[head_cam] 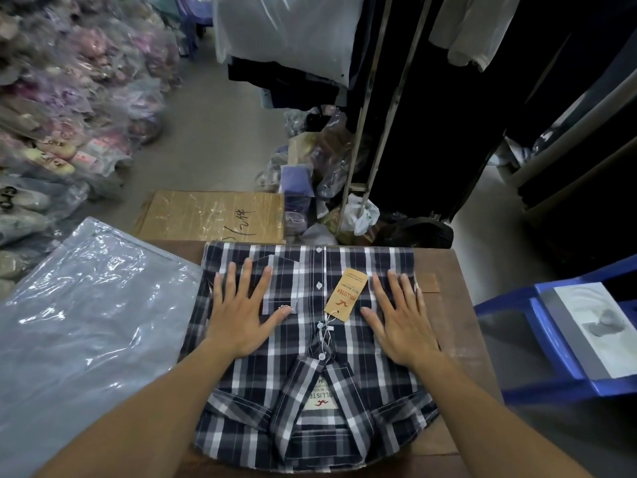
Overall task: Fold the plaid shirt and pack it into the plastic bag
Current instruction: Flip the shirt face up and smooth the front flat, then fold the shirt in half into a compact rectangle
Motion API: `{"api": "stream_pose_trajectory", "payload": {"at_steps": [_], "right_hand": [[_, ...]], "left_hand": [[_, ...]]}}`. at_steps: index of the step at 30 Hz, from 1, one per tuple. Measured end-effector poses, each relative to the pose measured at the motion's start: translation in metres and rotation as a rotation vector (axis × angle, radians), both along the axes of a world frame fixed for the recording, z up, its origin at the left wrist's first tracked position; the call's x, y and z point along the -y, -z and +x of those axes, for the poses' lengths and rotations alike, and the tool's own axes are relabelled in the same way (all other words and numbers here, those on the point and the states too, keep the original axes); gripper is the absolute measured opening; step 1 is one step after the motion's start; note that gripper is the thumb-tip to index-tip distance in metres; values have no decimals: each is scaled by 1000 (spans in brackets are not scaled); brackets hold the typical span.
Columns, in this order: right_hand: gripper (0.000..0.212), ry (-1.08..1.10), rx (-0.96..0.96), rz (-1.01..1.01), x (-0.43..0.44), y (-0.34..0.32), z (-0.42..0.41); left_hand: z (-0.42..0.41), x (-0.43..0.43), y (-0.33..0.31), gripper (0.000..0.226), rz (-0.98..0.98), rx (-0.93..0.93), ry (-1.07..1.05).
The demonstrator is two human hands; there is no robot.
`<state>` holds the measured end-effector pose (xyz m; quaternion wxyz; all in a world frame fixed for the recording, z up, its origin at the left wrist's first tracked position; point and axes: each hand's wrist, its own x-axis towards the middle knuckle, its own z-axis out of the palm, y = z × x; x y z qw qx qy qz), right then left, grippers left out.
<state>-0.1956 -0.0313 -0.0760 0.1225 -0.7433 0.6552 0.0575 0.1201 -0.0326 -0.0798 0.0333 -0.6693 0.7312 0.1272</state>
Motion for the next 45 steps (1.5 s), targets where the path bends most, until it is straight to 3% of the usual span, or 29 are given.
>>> {"api": "stream_pose_trajectory", "payload": {"at_steps": [6,10,13,17,20,27,31,34,37,45], "right_hand": [[73,61,109,-50,-1,-1,-1],[65,474,322,-179,-2,-15,-8],[61,685,394,-131,-2,-27,-14],[61,784,608,21,1,-30,-23],[39,842,672,113,1,-34,-26],[13,638,595,171,-11,-46,-23],[51,580,515,282,-14,-56,-20],[49,536,481,299,-16,-58,-19],[28,546,561,308,-18,-66,-23],[15,577,820,165,-11,-124,-18]], "left_hand": [[-4,4,-8,94,44,20,-21],[-31,4,-32,99,57,-77,132],[-66,6,-39,108,161,-80,321],[-87,8,-25,119,278,-65,329],[-90,7,-21,122,294,-26,322],[-90,9,-24,125,344,-12,324],[-89,10,-24,126,346,-39,320],[-85,9,-27,136,361,-155,311],[-67,12,-36,147,395,-273,320],[-54,7,-28,155,379,-98,385]]}}
